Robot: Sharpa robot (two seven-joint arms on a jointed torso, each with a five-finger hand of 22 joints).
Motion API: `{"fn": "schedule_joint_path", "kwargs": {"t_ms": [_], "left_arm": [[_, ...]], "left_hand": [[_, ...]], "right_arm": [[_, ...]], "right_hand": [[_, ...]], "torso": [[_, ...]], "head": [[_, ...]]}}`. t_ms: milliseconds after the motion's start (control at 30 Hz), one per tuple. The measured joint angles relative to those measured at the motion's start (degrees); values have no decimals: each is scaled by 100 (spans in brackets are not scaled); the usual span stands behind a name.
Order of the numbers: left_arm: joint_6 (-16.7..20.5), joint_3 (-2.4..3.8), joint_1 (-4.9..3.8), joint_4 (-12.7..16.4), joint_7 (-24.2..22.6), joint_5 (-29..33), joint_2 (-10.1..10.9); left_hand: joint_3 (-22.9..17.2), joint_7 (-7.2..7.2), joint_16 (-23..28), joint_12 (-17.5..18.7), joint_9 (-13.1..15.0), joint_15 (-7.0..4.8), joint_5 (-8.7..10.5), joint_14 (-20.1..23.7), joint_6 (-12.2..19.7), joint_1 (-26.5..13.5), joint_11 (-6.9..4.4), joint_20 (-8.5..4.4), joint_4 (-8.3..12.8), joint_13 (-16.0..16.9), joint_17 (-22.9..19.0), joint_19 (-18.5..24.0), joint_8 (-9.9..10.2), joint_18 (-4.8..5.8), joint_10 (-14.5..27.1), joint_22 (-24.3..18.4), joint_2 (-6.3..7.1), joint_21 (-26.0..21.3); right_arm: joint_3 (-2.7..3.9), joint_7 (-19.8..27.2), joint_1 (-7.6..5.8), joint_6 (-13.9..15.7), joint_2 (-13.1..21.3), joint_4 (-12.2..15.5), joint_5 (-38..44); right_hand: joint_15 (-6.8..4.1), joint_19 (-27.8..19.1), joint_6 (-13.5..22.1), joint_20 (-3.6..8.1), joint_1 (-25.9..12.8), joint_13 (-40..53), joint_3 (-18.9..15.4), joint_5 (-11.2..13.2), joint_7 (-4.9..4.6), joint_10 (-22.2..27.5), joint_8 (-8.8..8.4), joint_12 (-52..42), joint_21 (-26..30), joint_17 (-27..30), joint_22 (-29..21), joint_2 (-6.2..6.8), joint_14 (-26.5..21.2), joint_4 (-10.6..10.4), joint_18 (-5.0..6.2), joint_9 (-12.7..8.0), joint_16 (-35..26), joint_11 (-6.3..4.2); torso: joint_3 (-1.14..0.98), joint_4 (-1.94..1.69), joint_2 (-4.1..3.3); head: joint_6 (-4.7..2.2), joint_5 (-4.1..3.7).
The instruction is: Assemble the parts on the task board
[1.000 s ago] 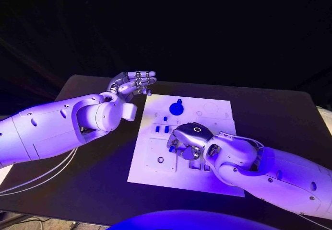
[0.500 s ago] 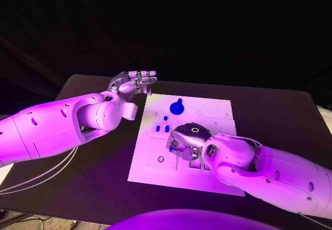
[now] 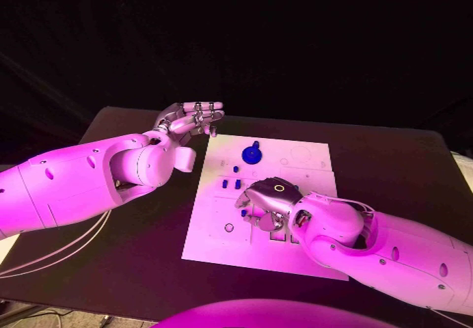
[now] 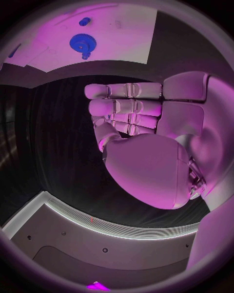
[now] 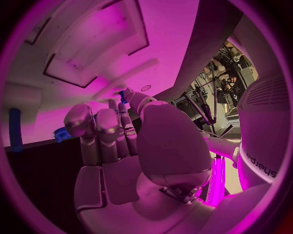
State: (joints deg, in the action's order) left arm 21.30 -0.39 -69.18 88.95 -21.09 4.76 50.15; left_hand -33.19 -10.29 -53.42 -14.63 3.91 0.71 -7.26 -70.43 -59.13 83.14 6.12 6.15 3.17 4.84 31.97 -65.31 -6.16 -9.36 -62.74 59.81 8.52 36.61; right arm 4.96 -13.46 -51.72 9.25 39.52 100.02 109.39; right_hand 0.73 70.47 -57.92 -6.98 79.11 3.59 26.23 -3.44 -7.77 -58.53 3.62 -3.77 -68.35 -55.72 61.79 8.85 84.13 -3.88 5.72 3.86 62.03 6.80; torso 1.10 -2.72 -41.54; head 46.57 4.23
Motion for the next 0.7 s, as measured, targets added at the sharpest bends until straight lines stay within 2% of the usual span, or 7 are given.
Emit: {"fn": "schedule_joint_path", "kwargs": {"t_ms": [133, 300, 400, 500, 533, 700], "left_arm": [[-2, 0, 0, -3, 4, 0, 4], [-4, 0, 0, -4, 10, 0, 12], [-7, 0, 0, -4, 15, 0, 19], [-11, 0, 0, -4, 21, -1, 24], [-14, 0, 0, -1, 22, -1, 25], [-33, -1, 0, 33, 26, -9, 29]], "left_hand": [[0, 0, 0, 0, 0, 0, 0, 0, 0, 0, 0, 0, 0, 0, 0, 0, 0, 0, 0, 0, 0, 0], [0, 0, 0, 0, 0, 1, 0, -1, 0, 0, 0, 0, 0, 0, 0, 0, 0, 0, 0, 0, 0, 0], [0, 0, 0, 0, 0, 1, 0, -1, 0, 0, 0, 0, 0, 0, 1, 0, 0, 0, 0, -1, 0, 0], [0, 0, 0, 0, 0, 2, 0, -2, 0, 0, 4, 0, 0, 0, 0, 5, 0, 0, 4, -1, 0, 0], [0, 0, 0, 0, 0, 2, 0, -2, 0, 0, 22, 7, 0, 0, -5, 36, 0, 0, 22, 3, 0, 0], [16, 0, 0, 0, 0, 2, 0, -2, 0, 0, 22, 0, 16, 0, -7, 42, 0, -1, 22, 7, 0, 0]], "right_arm": [[14, 1, 5, 180, 188, 151, 1], [148, -1, -20, 332, 590, 490, -19], [231, -38, -110, 341, 872, 632, -42], [275, -101, -248, 302, 1141, 699, -76], [289, -123, -288, 286, 1215, 696, -85], [308, -239, -396, 167, 1476, 583, -128]], "right_hand": [[0, 0, 0, 0, 0, 9, -30, 0, 0, -38, 0, -39, 0, 22, 0, 0, 0, 16, 0, 0, 0, -38], [0, 57, -31, 4, 0, 16, -70, 0, -31, -122, 0, -151, -49, -11, 99, 0, 0, 8, 0, 8, 20, -95], [-9, 231, -53, 43, 0, 17, -101, 0, -9, -195, 0, -188, -218, -182, 293, 0, -8, -2, 0, 8, 180, -132], [-119, 271, -10, 83, -57, 9, -203, 0, 34, -150, 0, -188, -243, -201, 326, 57, -9, -37, 0, 7, 200, -175], [-117, 269, 0, 84, -69, 6, -256, 0, 43, -117, 0, -188, -243, -189, 321, 69, -10, -47, 0, 7, 200, -200], [-117, 238, 62, 115, -66, 6, -643, 0, 105, 189, 0, -127, -131, -34, 192, 131, -11, -151, 0, 0, 121, -140]], "torso": [[-3, 4, 0], [-1, 10, 3], [2, 18, 6], [8, 32, 11], [11, 38, 13], [25, 69, 20]], "head": [[-20, -10], [-46, -39], [-70, -72], [-97, -109], [-104, -121], [-152, -185]]}}
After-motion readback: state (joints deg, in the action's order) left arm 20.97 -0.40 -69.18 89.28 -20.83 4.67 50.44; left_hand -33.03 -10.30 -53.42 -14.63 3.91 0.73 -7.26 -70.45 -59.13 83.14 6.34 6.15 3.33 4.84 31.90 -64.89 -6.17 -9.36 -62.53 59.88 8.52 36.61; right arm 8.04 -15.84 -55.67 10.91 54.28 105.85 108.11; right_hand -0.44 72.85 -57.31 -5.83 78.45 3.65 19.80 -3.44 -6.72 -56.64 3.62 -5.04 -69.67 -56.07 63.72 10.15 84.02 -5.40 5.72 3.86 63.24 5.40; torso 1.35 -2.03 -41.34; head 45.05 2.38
